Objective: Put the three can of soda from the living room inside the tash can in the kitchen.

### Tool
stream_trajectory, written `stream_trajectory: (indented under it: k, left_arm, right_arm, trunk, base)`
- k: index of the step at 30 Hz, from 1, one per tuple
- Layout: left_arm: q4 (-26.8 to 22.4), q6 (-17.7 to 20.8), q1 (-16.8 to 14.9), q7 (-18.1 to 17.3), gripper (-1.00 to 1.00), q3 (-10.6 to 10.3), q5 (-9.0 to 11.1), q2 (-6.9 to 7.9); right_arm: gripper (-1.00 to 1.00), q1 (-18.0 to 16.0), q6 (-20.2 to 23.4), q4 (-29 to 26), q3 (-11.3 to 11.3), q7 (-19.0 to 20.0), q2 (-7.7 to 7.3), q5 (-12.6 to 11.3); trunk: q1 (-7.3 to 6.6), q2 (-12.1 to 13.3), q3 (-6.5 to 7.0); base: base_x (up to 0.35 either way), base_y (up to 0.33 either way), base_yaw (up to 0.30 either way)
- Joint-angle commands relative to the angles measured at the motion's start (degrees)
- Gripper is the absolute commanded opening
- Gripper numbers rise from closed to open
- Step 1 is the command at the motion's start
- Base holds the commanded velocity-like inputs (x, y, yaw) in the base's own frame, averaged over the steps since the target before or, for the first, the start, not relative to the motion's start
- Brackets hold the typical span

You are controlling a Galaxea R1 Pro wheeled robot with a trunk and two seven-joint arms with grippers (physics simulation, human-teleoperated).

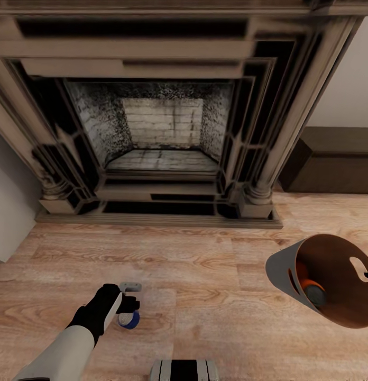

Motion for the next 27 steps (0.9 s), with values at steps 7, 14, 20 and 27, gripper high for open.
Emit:
stream_trajectory:
  k: [7, 14, 20, 27]
  left_arm:
    - [-0.1, 0.0, 0.0, -0.1, 1.00, 0.0, 0.0, 0.03]
    - [-0.1, 0.0, 0.0, -0.1, 1.00, 0.0, 0.0, 0.03]
    - [-0.3, 0.0, 0.0, -0.1, 1.00, 0.0, 0.0, 0.03]
    - [-0.5, 0.0, 0.0, -0.1, 1.00, 0.0, 0.0, 0.04]
  right_arm:
    - [-1.00, -0.1, 0.5, 0.0, 0.0, 0.3, 0.02, -0.6]
    - [-1.00, -0.1, 0.5, 0.0, 0.0, 0.3, 0.05, -0.6]
    - [-1.00, -0.1, 0.5, 0.0, 0.0, 0.3, 0.06, -0.6]
    - [-1.00, 0.0, 0.4, 0.0, 0.0, 0.3, 0.06, -0.6]
  trunk:
    - [0.17, -0.1, -1.55]
    - [0.35, -0.2, -3.10]
    - [0.40, -0.2, -3.55]
    - [0.40, -0.2, -3.55]
  base:
    - [0.000, 0.000, 0.000]
    - [0.000, 0.000, 0.000]
    - [0.000, 0.000, 0.000]
    - [0.061, 0.007, 0.000]
